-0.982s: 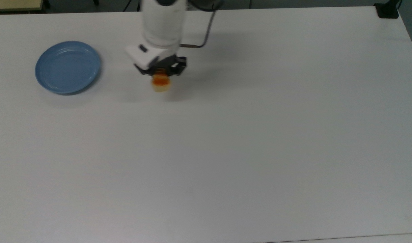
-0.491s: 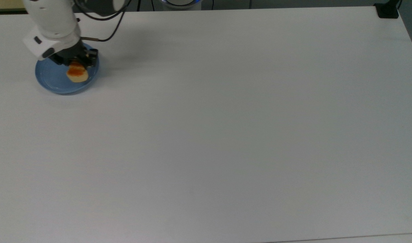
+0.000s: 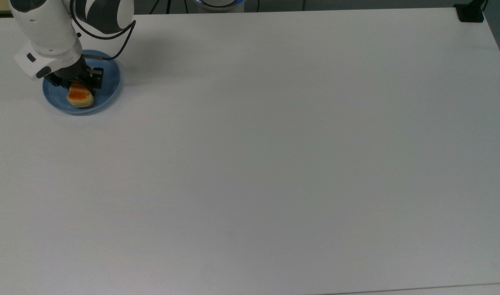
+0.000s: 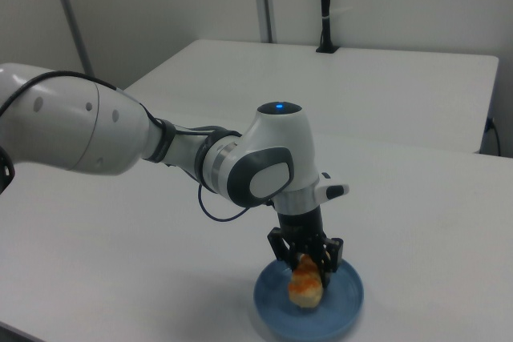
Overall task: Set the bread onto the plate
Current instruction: 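Lower the bread roll onto the plate and open the gripper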
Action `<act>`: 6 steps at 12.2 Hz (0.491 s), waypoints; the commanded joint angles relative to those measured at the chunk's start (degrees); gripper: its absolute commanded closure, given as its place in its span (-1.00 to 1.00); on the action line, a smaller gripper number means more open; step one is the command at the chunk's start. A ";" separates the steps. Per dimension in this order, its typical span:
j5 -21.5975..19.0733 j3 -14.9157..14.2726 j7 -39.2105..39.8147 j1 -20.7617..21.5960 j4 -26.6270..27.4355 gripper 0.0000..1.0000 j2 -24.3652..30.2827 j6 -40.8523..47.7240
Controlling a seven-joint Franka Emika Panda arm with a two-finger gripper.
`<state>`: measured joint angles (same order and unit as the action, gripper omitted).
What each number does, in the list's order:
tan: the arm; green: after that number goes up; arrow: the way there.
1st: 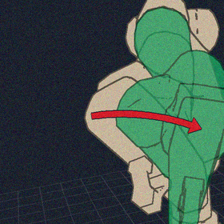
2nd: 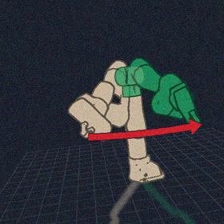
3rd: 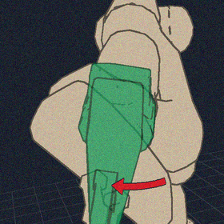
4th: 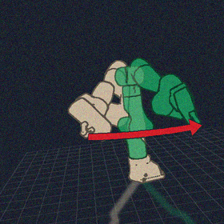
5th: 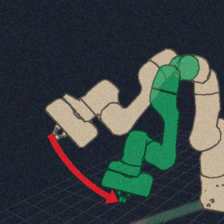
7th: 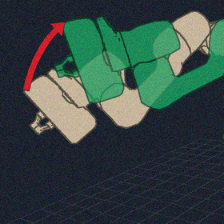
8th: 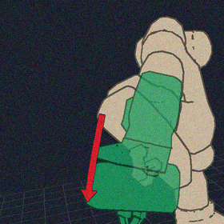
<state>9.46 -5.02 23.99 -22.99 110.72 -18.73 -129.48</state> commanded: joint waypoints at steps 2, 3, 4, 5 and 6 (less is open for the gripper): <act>-0.41 0.45 -0.17 -0.04 -1.81 -1.00 0.35 0.45; -0.58 0.80 -1.91 0.40 -3.91 -1.00 1.32 4.64; -0.58 1.94 -4.02 1.53 -8.20 -1.00 1.76 11.90; -0.58 3.25 -5.17 2.24 -11.20 -1.00 1.94 17.02; -0.58 5.88 -8.31 3.20 -14.79 -1.00 2.73 22.38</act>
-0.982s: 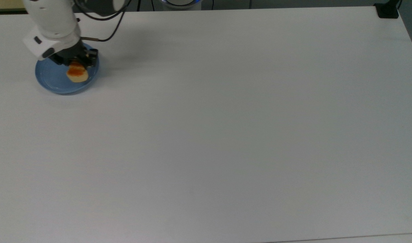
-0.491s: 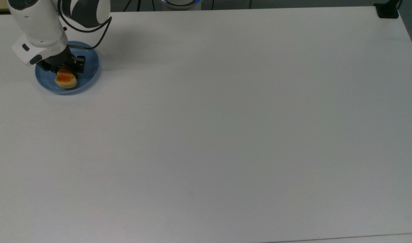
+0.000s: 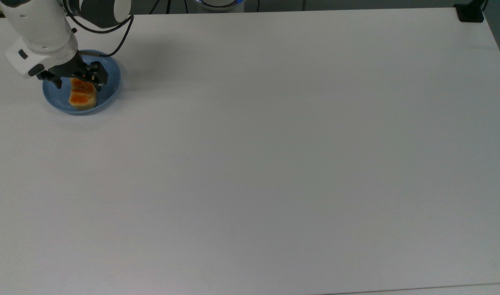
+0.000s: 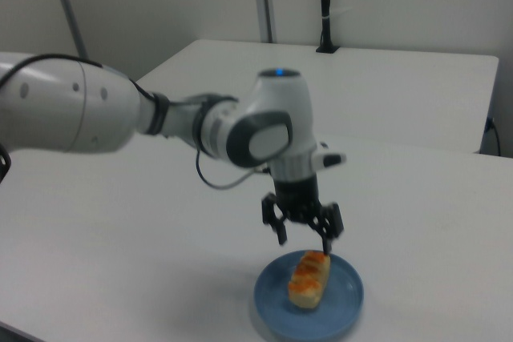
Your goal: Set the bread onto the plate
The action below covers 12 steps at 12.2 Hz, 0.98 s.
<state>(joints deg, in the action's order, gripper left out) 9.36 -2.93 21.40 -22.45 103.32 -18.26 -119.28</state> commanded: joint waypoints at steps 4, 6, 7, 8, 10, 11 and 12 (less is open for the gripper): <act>-0.57 9.26 -18.21 8.10 -9.72 -1.00 8.75 17.14; -2.58 9.09 -22.26 13.28 -9.54 -1.00 12.27 19.95; -2.94 8.74 -24.89 15.40 -9.45 -1.00 13.24 20.66; -2.86 8.56 -27.62 17.08 -9.36 -1.00 14.30 21.54; -2.94 6.99 -28.79 19.81 -9.36 -1.00 16.76 24.70; -3.03 5.41 -28.79 21.82 -9.36 -1.00 17.64 24.88; -3.12 4.00 -28.79 23.58 -9.45 -1.00 17.65 24.97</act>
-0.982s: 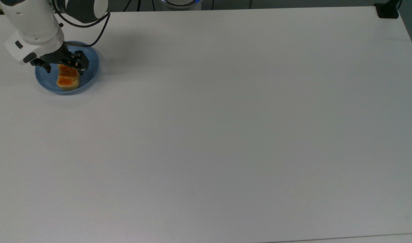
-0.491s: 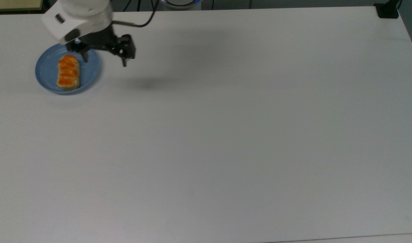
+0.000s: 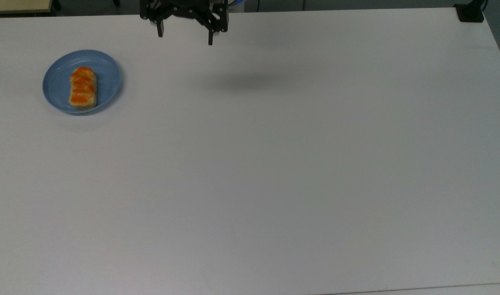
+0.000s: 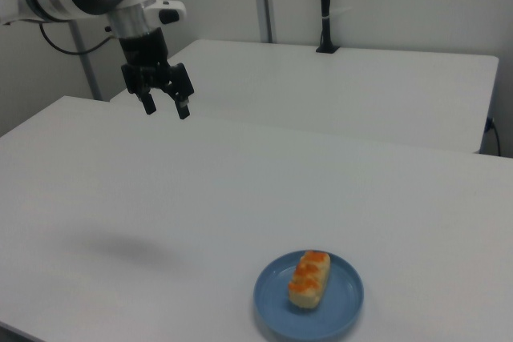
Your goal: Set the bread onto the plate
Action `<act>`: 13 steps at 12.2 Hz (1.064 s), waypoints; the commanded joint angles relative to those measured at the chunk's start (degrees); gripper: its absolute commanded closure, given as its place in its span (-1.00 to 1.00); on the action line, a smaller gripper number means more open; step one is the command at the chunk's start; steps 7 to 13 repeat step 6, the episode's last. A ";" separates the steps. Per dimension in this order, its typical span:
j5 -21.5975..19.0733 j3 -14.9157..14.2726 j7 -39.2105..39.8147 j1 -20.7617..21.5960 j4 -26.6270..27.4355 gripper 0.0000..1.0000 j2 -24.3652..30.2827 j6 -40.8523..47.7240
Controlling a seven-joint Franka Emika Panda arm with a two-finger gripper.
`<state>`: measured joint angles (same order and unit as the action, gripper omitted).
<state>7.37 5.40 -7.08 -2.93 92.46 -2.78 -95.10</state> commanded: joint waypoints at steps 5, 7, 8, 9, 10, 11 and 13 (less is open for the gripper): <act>-1.21 -4.69 -1.01 4.07 1.32 -1.00 2.25 2.20; -1.30 -4.69 -1.01 4.07 1.32 -1.00 2.25 2.20; -1.30 -4.69 -1.01 4.07 1.32 -1.00 2.25 2.20; -1.30 -4.69 -1.01 4.07 1.32 -1.00 2.25 2.20; -1.30 -4.69 -1.01 4.07 1.32 -1.00 2.25 2.20; -1.30 -4.69 -1.01 4.07 1.32 -1.00 2.25 2.20; -1.30 -4.69 -1.01 4.07 1.32 -1.00 2.25 2.20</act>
